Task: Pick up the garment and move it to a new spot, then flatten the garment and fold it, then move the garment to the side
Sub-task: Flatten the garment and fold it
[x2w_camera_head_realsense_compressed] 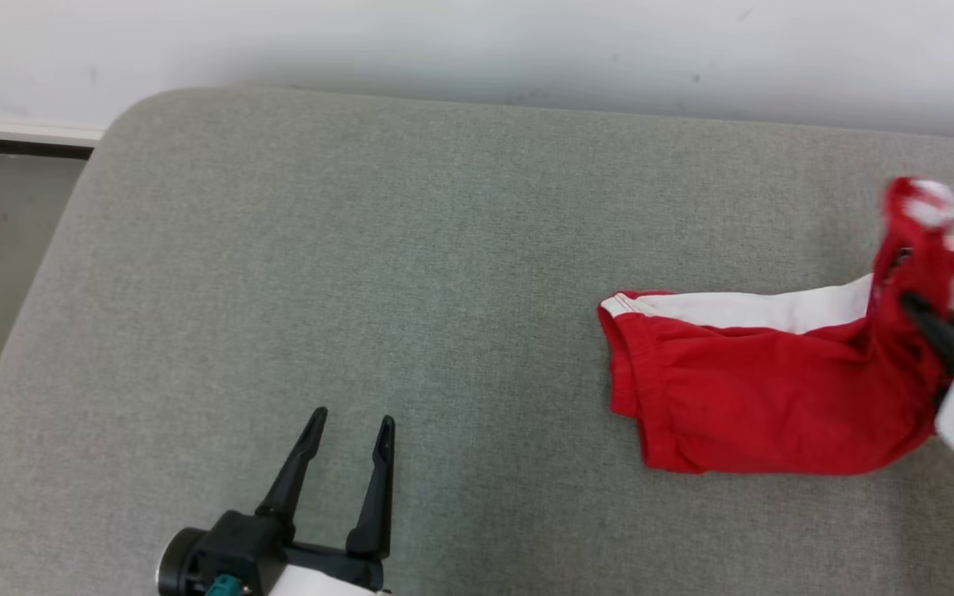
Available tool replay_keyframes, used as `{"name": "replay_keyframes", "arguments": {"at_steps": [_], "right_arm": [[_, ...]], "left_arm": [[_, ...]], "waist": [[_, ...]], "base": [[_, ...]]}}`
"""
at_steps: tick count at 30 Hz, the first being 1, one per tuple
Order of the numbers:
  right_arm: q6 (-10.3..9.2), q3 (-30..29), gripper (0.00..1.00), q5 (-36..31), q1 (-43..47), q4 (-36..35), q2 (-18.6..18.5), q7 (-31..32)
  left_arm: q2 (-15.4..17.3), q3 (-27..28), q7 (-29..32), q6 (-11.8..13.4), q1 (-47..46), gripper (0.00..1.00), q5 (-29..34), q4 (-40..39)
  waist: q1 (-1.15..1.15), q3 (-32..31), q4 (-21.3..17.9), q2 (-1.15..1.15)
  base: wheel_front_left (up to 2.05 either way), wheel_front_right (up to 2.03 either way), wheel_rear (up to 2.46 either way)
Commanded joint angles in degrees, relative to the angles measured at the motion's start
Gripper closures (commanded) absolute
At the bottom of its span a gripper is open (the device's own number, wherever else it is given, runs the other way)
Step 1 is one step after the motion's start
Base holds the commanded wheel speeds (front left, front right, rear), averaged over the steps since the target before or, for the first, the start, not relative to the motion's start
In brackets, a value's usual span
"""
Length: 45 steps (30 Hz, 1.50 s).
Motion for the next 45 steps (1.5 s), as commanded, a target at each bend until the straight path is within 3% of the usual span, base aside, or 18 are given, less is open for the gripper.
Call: {"name": "replay_keyframes", "arguments": {"at_steps": [1, 9, 21, 23, 24, 25, 26, 35, 45], "right_arm": [[0.02, 1.97, 1.0, -1.03, 0.54, -1.69, 1.04, 0.78], [0.02, 11.53, 1.0, -5.77, 0.85, -2.16, 9.59, 1.79], [0.02, 15.47, 0.97, -12.05, 0.1, 3.15, 14.87, -2.35], [0.02, 15.52, 0.8, -12.48, -0.19, 3.81, 15.26, -3.47], [0.02, 15.78, 0.52, -12.65, -0.27, 4.05, 15.51, -4.09], [0.02, 16.04, 0.02, -12.34, -0.2, 4.3, 15.85, -4.65], [0.02, 16.07, 0.0, -11.95, -0.07, 4.63, 16.11, -5.13], [0.02, 18.47, 0.0, -7.36, 3.06, 1.34, 17.57, -11.52], [0.02, 14.05, 0.0, -12.08, 11.35, -7.07, 9.91, -25.33]], "left_arm": [[-0.31, 0.42, 0.02, -0.28, 0.59, 0.0, 0.4, 0.19], [-0.94, 0.46, 0.01, -0.61, 0.88, 0.0, -0.3, 1.33], [-1.05, 0.21, 0.01, -0.09, 1.79, 0.0, -1.36, 2.1], [-1.04, 0.07, 0.01, 0.13, 1.78, 0.0, -1.42, 2.12], [-1.04, 0.05, 0.01, 0.15, 1.73, 0.0, -1.53, 2.14], [-1.05, 0.05, 0.01, 0.16, 1.66, 0.0, -1.61, 2.15], [-1.04, 0.04, 0.01, 0.19, 1.63, 0.0, -1.65, 2.19], [-1.04, 1.58, 0.01, -0.14, 2.73, 0.0, -0.99, 3.11], [-1.04, 4.58, 0.01, -0.4, 6.24, 0.0, 0.09, 2.92]], "waist": [[0.0, 0.03, 0.39, 0.0], [0.0, -0.16, 2.02, 0.0], [0.0, -1.26, 2.91, 0.0], [0.0, -1.2, 2.8, 0.0], [0.0, -1.13, 2.72, 0.0], [0.0, -1.11, 2.62, 0.0], [0.0, -1.14, 2.51, 0.0], [0.0, -3.49, 1.16, 0.0], [0.0, -8.06, -1.57, 0.0]], "base": [[0.0, 0.0, 0.0], [0.0, 0.0, 0.0], [0.0, 0.0, 0.0], [0.0, 0.0, 0.0], [0.0, 0.0, 0.0], [0.0, 0.0, 0.0], [0.0, 0.0, 0.0], [0.0, 0.0, 0.0], [0.0, 0.0, 0.0]]}}
